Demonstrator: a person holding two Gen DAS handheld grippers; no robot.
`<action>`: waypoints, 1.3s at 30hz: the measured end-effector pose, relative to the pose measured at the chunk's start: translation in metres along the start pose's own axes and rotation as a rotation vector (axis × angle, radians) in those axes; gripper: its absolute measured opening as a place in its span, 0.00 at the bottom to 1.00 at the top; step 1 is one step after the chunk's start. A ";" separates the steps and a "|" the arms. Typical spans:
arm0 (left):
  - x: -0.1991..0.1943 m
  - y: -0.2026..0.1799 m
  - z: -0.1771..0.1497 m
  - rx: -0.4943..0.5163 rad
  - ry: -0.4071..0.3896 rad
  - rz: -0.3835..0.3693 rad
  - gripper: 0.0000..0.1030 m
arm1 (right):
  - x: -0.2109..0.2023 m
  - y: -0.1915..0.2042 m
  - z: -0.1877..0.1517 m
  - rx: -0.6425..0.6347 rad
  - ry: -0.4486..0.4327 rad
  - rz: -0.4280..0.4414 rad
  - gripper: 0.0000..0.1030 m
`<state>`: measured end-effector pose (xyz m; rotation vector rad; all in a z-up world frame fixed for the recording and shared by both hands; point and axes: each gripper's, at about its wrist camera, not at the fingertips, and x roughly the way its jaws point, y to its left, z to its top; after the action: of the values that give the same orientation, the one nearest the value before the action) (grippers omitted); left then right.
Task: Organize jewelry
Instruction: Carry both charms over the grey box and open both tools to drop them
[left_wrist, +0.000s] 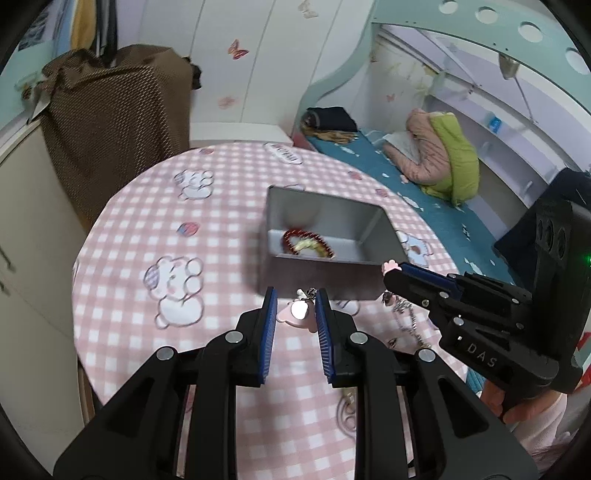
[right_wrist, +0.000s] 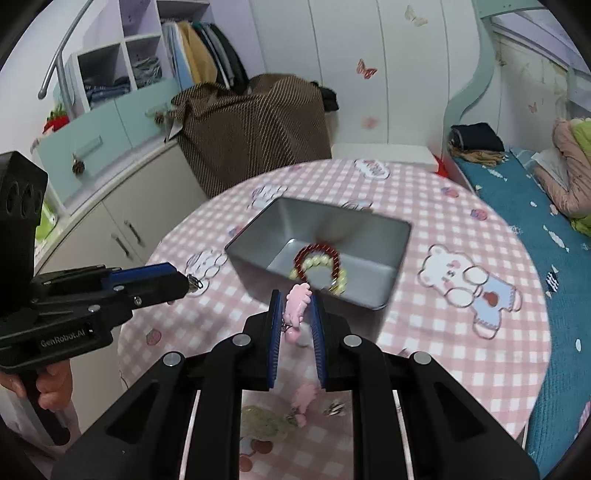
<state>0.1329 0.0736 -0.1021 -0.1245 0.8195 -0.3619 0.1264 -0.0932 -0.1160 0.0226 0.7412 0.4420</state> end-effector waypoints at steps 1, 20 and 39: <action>0.002 -0.002 0.002 0.005 -0.001 -0.006 0.21 | -0.001 -0.003 0.001 0.007 -0.007 -0.003 0.14; 0.079 -0.057 0.052 0.103 0.059 -0.142 0.21 | 0.000 -0.068 0.029 0.103 -0.091 -0.058 0.14; 0.099 -0.046 0.066 0.116 0.084 -0.091 0.22 | 0.005 -0.070 0.038 0.080 -0.075 -0.006 0.14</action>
<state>0.2312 -0.0069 -0.1149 -0.0384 0.8754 -0.5024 0.1812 -0.1493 -0.1039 0.1117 0.6851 0.4034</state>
